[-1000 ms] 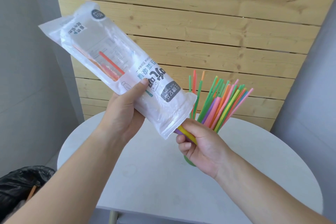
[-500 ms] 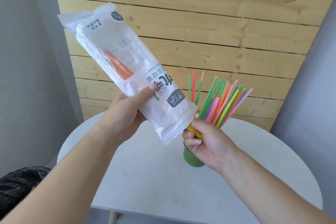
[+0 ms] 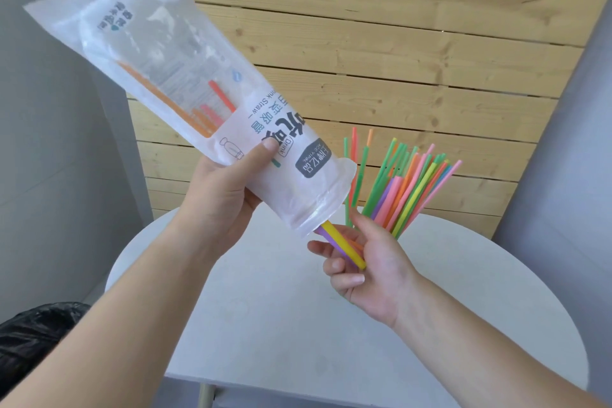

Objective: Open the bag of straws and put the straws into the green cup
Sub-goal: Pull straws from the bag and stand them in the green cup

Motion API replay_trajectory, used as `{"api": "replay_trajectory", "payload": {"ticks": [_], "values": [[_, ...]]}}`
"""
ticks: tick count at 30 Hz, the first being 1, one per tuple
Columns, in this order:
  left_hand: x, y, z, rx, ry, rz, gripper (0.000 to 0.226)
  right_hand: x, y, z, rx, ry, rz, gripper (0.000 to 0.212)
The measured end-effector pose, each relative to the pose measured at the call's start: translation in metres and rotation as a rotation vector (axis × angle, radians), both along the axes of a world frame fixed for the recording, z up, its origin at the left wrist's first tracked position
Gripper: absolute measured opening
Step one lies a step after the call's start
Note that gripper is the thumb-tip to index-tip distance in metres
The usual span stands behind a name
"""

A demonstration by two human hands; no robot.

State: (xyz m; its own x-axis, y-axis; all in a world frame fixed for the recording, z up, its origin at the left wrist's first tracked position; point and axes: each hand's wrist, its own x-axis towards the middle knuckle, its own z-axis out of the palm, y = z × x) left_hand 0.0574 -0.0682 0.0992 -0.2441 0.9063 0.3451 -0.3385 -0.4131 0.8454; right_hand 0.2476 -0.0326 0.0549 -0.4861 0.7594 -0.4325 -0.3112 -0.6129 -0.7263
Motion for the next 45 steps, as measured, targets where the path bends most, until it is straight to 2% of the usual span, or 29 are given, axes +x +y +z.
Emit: {"api": "replay_trajectory", "payload": {"ticks": [4, 12, 17, 21, 24, 27, 30, 36, 38, 41, 45], "values": [[0.004, -0.003, 0.003, 0.038, 0.060, -0.034, 0.031, -0.003, -0.003, -0.007, -0.058, 0.016, 0.032, 0.051], [0.001, -0.001, -0.002, -0.010, 0.092, -0.074, 0.033, -0.007, -0.005, -0.013, -0.108, 0.063, 0.118, 0.035], [-0.002, 0.001, -0.003, 0.018, 0.006, -0.007, 0.035, -0.003, -0.002, -0.012, -0.077, 0.095, 0.081, 0.037], [-0.012, 0.003, -0.004, 0.028, -0.096, 0.055, 0.041, -0.001, 0.001, -0.006, -0.010, 0.064, 0.037, 0.029], [-0.017, 0.005, -0.004, 0.029, -0.150, 0.088, 0.036, 0.001, 0.003, -0.002, 0.022, 0.048, 0.008, 0.021], [-0.016, 0.006, -0.007, 0.025, -0.214, 0.088, 0.032, 0.005, 0.002, 0.002, 0.071, 0.014, 0.000, 0.032], [-0.007, 0.010, -0.009, -0.008, -0.247, 0.077, 0.040, 0.009, -0.003, 0.005, 0.087, -0.008, 0.070, 0.042], [0.002, 0.009, -0.011, -0.024, -0.169, 0.064, 0.043, 0.005, -0.010, 0.009, 0.017, 0.115, 0.153, 0.046], [0.003, 0.008, -0.010, -0.020, -0.134, 0.053, 0.040, 0.006, -0.010, 0.011, 0.027, 0.125, 0.157, 0.038], [0.001, 0.007, -0.010, -0.013, -0.147, 0.065, 0.035, 0.006, -0.011, 0.014, 0.066, 0.081, 0.142, 0.015], [-0.005, 0.010, -0.012, -0.021, -0.217, 0.091, 0.046, 0.008, -0.006, 0.012, 0.052, 0.087, 0.062, 0.024]]}}
